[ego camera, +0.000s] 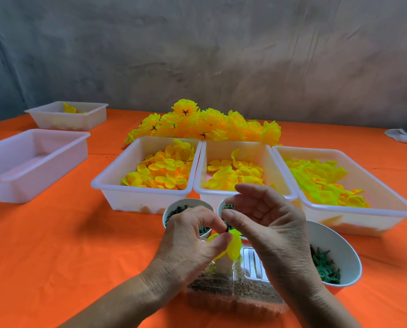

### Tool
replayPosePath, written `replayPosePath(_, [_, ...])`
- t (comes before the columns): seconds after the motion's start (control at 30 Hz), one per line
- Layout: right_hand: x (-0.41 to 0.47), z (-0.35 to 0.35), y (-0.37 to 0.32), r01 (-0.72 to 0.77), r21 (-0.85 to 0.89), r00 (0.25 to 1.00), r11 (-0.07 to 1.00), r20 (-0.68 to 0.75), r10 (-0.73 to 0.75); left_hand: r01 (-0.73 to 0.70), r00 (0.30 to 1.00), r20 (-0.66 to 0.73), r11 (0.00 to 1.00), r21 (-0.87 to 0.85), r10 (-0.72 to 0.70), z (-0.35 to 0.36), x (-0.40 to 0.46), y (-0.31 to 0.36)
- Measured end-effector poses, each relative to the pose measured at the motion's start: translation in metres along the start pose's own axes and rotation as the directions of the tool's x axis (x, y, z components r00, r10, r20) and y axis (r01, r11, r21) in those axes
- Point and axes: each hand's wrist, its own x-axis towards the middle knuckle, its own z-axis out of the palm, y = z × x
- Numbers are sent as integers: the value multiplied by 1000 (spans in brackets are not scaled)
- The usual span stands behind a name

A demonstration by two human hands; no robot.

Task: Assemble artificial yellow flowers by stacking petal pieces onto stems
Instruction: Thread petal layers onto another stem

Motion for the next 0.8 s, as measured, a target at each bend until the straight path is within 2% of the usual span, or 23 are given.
replayPosePath(0.63, [-4,-5,6,23,-120,1000,993,-2,-24,16,1000,11,1000,-10,-16,1,0,-2])
replayPosePath(0.8, [-10,-8,6,-33,-127,999,991,19,35,78,997,22,991,-107,-76,-1,-2,3])
